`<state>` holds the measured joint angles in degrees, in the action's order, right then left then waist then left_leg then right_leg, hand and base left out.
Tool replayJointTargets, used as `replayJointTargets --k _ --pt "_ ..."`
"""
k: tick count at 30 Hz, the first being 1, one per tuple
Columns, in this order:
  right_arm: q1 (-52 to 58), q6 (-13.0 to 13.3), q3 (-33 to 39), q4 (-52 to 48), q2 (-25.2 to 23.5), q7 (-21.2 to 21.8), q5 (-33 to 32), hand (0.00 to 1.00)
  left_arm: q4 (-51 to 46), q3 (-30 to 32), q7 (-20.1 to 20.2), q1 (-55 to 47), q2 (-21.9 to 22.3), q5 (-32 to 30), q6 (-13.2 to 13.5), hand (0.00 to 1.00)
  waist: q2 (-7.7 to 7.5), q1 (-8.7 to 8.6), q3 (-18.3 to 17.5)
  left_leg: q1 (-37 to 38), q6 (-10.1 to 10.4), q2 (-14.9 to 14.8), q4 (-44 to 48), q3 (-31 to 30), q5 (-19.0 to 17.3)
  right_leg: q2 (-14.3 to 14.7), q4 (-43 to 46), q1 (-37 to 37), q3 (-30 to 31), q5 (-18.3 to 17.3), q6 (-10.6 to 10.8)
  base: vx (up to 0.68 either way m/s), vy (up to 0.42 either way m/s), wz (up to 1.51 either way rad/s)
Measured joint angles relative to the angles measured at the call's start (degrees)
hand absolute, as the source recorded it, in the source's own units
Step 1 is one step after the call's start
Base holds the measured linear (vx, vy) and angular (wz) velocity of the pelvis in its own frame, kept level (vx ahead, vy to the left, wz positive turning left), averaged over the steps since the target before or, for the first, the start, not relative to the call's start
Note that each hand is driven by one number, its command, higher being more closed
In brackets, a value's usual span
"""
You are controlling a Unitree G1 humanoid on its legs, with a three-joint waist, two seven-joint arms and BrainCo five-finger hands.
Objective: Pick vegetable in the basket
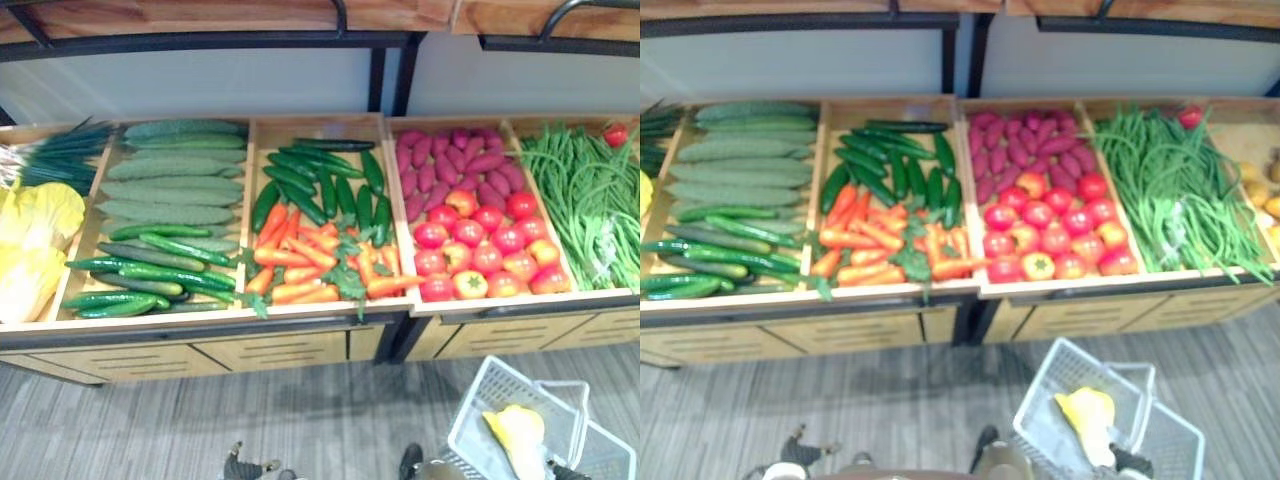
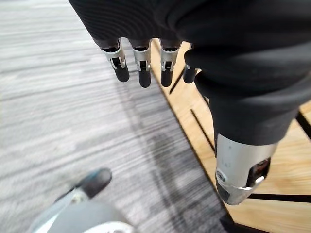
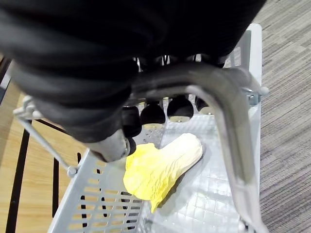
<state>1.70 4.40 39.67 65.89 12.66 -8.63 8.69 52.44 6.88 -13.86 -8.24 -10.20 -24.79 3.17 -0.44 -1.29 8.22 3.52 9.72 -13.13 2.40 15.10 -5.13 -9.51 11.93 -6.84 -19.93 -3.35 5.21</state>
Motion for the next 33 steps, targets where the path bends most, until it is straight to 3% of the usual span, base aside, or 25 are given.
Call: replayJointTargets --k 4,9,10,14,19,22,26,31,33 --pt "0.83 0.92 -3.13 -0.45 0.68 -0.12 0.19 1.0 -9.02 -7.29 -1.02 -1.28 -7.42 -4.97 4.55 0.0 1.15 -0.03 -0.42 -0.42 -1.23 2.28 0.78 2.03 -1.22 -1.19 -2.97 -0.66 3.3 2.64 1.45 -0.03 0.118 -0.28" --pt "2.39 1.58 -5.38 -0.29 2.39 -0.29 0.17 1.0 -20.99 -13.49 -1.2 -2.91 -17.23 -11.9 10.45 0.0 1.92 -0.21 -0.9 -0.34 -1.6 3.06 0.72 2.73 -1.58 -1.34 -5.04 -0.46 3.93 3.82 1.84 0.07 0.05 -0.09" --pt "2.47 1.99 -5.98 -0.02 3.06 -0.4 0.21 1.0 -26.58 -15.5 -0.72 -3.75 -21.33 -14.12 12.08 0.0 1.93 -0.23 -0.91 -0.29 -1.61 3.12 0.67 2.71 -1.62 -1.23 -5.74 -0.26 3.95 4.36 1.84 0.07 0.012 -0.04" --pt "2.49 2.58 -6.48 0.27 5.26 -0.41 0.3 1.0 -45.12 -18.53 3.63 -5.52 -32.98 -14.65 16.86 0.0 2.02 -0.35 -1.03 0.98 -1.82 3.59 0.6 1.84 -1.74 -1.27 -8.34 1.94 3.87 5.5 1.74 0.08 0.017 -0.01" --pt "2.53 3.57 -6.46 0.24 6.65 0.11 0.32 1.0 -61.83 -20.06 9.48 -5.4 -43.19 -11.23 21.83 0.0 2.35 -0.34 -2.2 0.86 -2.01 4.12 0.61 2.96 -2.39 -1.17 -11.94 3.06 5.11 7.51 2.33 0.0 0.02 -0.08" --pt "2.59 3.57 -6.41 0.2 6.65 0.79 0.32 1.0 -67.72 -20.25 11.71 -4.65 -44.7 -9.09 22.58 0.0 2.3 -0.24 -2.27 1.28 -1.89 3.96 0.72 4.0 -2.49 -0.61 -12.89 3.14 6.61 8.39 2.07 -0.02 -0.004 -0.21" --pt "3.44 3.56 -6.37 -0.03 6.63 1.67 0.32 1.0 -69.7 -22.37 11.77 -1.25 -45.25 -8.93 23.5 0.0 2.43 -0.35 -2.96 1.93 -1.54 3.33 0.81 5.25 -2.87 0.25 -13.1 3.0 7.91 8.87 1.73 -0.06 -0.039 -0.2" --pt "5.15 3.31 -6.29 -2.92 6.53 1.74 0.46 1.0 -67.08 -33.4 11.96 9.41 -44.06 -6.98 23.76 0.0 2.42 -0.41 -3.47 2.93 -1.22 2.59 1.61 9.04 -3.81 1.41 -14.82 2.91 11.37 10.38 1.52 -0.09 -0.041 -0.34" --pt "5.88 3.17 -6.29 -4.07 6.5 1.74 0.51 1.0 -64.19 -34.27 12.27 11.59 -41.62 -7.13 23.38 0.0 2.49 -0.46 -4.05 2.8 -1.14 2.49 1.68 9.82 -3.87 1.72 -15.01 2.15 12.47 10.82 1.44 -0.04 -0.036 -0.26"
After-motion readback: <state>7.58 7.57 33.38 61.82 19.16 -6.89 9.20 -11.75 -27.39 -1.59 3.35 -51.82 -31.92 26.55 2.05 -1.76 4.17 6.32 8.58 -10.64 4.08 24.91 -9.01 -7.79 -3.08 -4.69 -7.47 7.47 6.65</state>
